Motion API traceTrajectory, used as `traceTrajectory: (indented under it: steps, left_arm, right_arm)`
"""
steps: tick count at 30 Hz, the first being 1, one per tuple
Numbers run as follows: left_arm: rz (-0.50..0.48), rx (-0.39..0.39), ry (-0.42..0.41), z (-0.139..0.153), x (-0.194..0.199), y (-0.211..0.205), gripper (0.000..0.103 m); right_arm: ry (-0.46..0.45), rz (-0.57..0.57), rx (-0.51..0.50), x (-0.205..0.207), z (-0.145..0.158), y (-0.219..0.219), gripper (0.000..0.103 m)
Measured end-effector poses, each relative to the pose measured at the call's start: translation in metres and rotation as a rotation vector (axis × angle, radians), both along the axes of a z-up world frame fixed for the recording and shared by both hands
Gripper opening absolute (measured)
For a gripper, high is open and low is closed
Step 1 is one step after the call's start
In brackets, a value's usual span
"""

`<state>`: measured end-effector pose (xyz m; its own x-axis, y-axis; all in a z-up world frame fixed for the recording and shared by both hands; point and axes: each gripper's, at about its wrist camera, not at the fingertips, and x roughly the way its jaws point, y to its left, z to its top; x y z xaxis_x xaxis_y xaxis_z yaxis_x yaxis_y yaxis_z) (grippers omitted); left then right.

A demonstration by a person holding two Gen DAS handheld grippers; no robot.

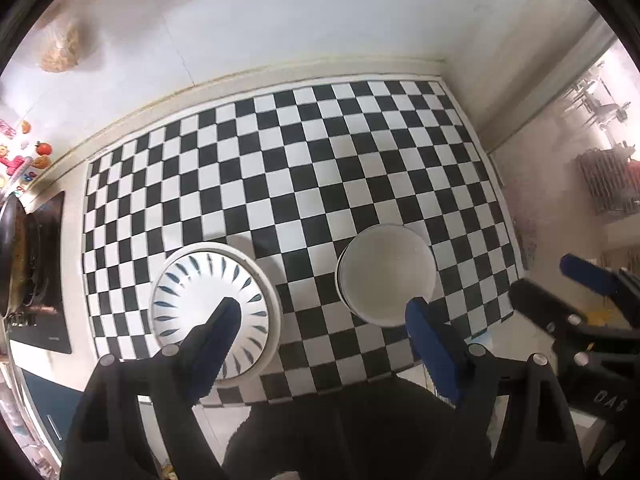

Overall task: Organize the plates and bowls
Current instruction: 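Move both tools to the bowl stack and grip its rim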

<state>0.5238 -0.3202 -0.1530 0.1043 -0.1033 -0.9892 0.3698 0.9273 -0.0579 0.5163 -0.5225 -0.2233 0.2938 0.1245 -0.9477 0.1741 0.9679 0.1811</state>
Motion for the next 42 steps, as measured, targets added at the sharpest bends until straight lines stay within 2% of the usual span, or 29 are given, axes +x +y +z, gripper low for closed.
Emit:
traceTrajectory:
  steps: [4,9,14,19,23,24,25,26,28,29,42]
  left_arm:
    - [-0.013,-0.008,-0.036,0.022,-0.009,0.002,0.084]
    - [-0.013,-0.009,-0.081,0.048,-0.017,0.008,0.084]
    - [-0.009,-0.013,-0.081,0.055,-0.023,0.012,0.084]
    - [0.01,-0.008,-0.074,0.047,-0.023,0.012,0.084]
    - [0.008,-0.027,-0.091,0.028,-0.018,0.01,0.083]
    - [0.003,-0.029,-0.098,0.023,-0.017,0.009,0.075]
    - [0.002,-0.028,-0.098,0.018,-0.015,0.008,0.062]
    - [0.002,-0.021,-0.092,0.01,-0.013,0.007,0.057]
    - [0.01,-0.022,-0.052,-0.008,-0.006,0.006,0.037]
    - [0.014,-0.02,-0.039,-0.015,-0.004,0.005,0.034]
    - [-0.007,0.019,0.069,-0.087,0.02,-0.012,0.033]
  right_arm:
    - [-0.042,-0.006,-0.021,-0.011,0.029,0.003,0.086]
    - [-0.048,-0.021,-0.006,-0.023,0.043,0.005,0.086]
    - [-0.064,-0.02,-0.012,-0.031,0.052,0.006,0.086]
    - [-0.059,-0.032,0.005,-0.031,0.048,0.004,0.086]
    - [-0.041,-0.049,0.018,-0.023,0.028,-0.002,0.086]
    - [-0.038,-0.057,0.019,-0.021,0.022,-0.003,0.086]
    - [-0.032,-0.063,0.017,-0.019,0.016,-0.005,0.086]
    - [-0.017,-0.067,0.013,-0.016,0.007,-0.006,0.086]
    - [0.006,-0.074,0.02,-0.011,-0.007,-0.009,0.086]
    - [0.016,-0.077,0.022,-0.008,-0.015,-0.01,0.086]
    - [0.118,-0.101,0.066,0.026,-0.097,-0.025,0.086]
